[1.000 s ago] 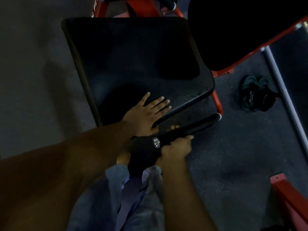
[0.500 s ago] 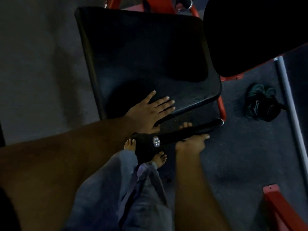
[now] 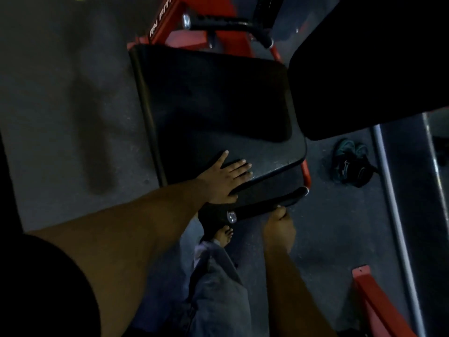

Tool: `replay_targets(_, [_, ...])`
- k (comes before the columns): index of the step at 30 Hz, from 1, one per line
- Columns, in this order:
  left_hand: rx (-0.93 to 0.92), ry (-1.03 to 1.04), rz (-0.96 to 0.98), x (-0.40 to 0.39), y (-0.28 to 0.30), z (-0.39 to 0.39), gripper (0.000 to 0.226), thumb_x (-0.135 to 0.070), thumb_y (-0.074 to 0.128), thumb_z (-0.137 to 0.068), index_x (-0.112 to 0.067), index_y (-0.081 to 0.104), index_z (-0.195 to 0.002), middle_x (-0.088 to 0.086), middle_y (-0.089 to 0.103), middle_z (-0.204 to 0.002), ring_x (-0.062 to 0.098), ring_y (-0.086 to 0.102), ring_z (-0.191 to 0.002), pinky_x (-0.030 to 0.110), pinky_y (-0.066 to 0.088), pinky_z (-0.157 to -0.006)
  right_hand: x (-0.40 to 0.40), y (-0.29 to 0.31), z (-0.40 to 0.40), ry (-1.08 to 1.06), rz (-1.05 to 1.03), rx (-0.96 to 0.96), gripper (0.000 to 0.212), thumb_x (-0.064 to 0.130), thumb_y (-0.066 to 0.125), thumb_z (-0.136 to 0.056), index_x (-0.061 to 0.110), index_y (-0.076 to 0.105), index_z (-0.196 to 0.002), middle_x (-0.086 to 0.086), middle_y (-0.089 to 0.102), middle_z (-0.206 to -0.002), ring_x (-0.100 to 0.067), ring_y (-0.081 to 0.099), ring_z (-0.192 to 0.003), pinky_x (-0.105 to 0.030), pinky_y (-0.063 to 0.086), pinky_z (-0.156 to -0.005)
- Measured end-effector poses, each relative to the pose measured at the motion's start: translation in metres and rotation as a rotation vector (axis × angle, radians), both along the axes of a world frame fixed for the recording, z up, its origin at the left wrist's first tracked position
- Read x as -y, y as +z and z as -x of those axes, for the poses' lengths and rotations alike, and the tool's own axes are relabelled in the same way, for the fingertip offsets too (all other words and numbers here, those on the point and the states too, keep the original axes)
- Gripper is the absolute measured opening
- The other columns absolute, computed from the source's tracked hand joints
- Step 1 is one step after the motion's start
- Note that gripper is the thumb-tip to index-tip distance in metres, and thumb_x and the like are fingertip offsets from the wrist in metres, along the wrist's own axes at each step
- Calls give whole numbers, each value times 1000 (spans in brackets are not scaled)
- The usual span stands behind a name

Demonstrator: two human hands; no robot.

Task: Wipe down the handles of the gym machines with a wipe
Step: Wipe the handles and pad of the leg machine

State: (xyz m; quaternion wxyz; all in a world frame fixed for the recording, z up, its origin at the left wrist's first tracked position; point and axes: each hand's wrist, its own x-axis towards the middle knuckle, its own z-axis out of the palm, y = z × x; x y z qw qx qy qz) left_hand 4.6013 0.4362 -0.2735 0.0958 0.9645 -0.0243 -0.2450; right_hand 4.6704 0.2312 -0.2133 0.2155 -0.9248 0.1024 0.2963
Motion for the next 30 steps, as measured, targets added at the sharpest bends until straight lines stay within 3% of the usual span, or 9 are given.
replay_targets(5, [-7, 227, 37, -52, 31, -1, 78, -60, 28, -104, -21, 0, -166, 4, -10, -173, 19, -11, -159, 68, -13, -120, -50, 16, -36, 158, -201, -1, 31, 22, 38, -107, 4, 60, -116, -19, 64, -117, -28, 55, -95, -32, 37, -80])
replay_targets(7, [-10, 283, 16, -82, 41, -3, 76, -60, 26, -105, -21, 1, -166, 3, -10, -173, 19, -10, -159, 67, -15, -120, -80, 15, -49, 238, -269, 41, 27, 26, 45, -106, 5, 60, -115, -13, 63, -107, -28, 58, -94, -30, 38, -77])
replay_targets(10, [38, 395, 14, -124, 47, -7, 74, -59, 28, -105, -21, 7, -166, 2, -5, -174, 19, -6, -160, 66, -10, -122, -124, 14, -70, 329, -363, 56, 27, 39, 53, -102, 14, 61, -96, 1, 61, -82, -12, 57, -73, -25, 39, -63])
replay_targets(14, [84, 502, -47, -172, 33, -21, 77, -59, 33, -103, -22, 9, -166, 1, -2, -174, 17, -4, -160, 64, -11, -121, -186, -7, -107, 408, -397, 98, 24, 33, 71, -93, 18, 64, -111, 7, 66, -93, -12, 64, -86, -22, 46, -70])
replay_targets(17, [182, 567, -72, -198, 13, -33, 77, -58, 32, -98, -20, 21, -164, 4, 11, -173, 18, 7, -159, 65, -3, -123, -234, -21, -137, 485, -431, 130, 18, 29, 79, -86, 22, 64, -94, 8, 64, -80, -8, 60, -74, -10, 36, -58])
replay_targets(20, [150, 603, -129, -221, -2, -53, 78, -56, 38, -98, -19, 19, -164, 4, 11, -173, 18, 7, -159, 66, 1, -123, -276, -35, -163, 548, -453, 222, 20, 32, 80, -85, 23, 62, -79, 13, 59, -67, 0, 54, -62, -8, 35, -53])
replay_targets(23, [115, 602, -165, -245, -10, -78, 80, -57, 42, -100, -20, 12, -165, 2, 4, -174, 16, 1, -160, 65, -1, -123, -311, -53, -190, 603, -466, 280, 17, 34, 74, -91, 18, 70, -90, 6, 65, -78, -12, 61, -72, -14, 34, -57])
replay_targets(26, [126, 583, -158, -274, -18, -98, 81, -58, 41, -101, -20, 11, -165, 2, 5, -174, 16, 2, -160, 65, -1, -123, -346, -73, -216, 604, -503, 303, 17, 34, 66, -96, 17, 70, -98, 2, 71, -91, -18, 66, -86, -22, 40, -70])
replay_targets(30, [95, 517, -172, -293, -31, -113, 83, -66, 26, -99, -21, 3, -166, 2, 2, -174, 17, -1, -160, 63, -2, -124, -381, -94, -235, 615, -556, 452, 19, 31, 63, -97, 17, 69, -107, -7, 72, -104, -25, 67, -96, -31, 51, -81])
